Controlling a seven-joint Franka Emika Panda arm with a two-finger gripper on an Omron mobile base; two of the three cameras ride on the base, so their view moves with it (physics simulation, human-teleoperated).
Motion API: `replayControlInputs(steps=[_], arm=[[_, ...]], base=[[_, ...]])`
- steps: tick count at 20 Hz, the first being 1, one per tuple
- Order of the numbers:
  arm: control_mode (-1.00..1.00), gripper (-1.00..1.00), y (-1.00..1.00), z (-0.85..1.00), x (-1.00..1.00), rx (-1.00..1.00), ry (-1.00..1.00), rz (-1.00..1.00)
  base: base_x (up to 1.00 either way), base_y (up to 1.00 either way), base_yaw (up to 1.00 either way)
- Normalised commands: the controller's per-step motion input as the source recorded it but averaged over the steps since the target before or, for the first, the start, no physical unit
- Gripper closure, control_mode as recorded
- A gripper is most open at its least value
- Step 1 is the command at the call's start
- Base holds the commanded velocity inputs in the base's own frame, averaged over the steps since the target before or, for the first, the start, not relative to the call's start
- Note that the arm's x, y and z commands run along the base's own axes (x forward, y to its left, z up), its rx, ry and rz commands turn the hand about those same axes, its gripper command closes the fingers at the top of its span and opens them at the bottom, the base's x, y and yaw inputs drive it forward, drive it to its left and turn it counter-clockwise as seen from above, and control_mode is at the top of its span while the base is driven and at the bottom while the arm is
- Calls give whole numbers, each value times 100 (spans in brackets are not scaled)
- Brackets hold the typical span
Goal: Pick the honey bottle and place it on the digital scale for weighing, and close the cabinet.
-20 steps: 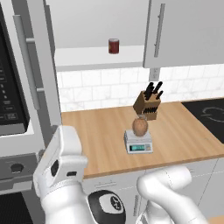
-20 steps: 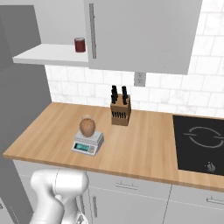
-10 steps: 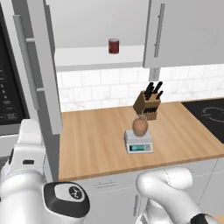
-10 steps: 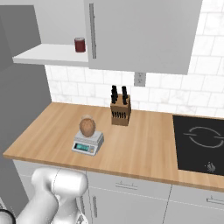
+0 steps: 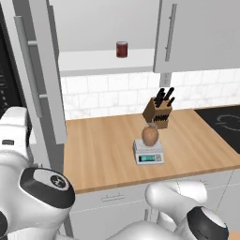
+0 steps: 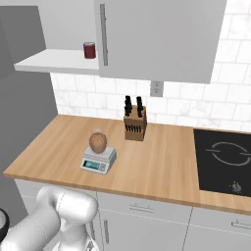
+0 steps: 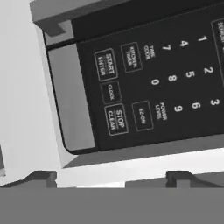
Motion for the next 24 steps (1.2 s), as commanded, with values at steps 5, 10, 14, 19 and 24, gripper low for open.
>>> replayControlInputs(steps=[5,10,14,19,24], arm=[[-100,-100,-11,1,58,-23,0,-4],[-100,-100,1,1,62,-27,0,-3],[-100,-100,-23,4,24,-19,0,0],[-100,-100,-70,12,5,-8,0,0],[-100,-100,-86,7,23,-3,0,0]], base=[[0,0,0],[0,0,0],[0,0,0],[0,0,0],[0,0,0]])
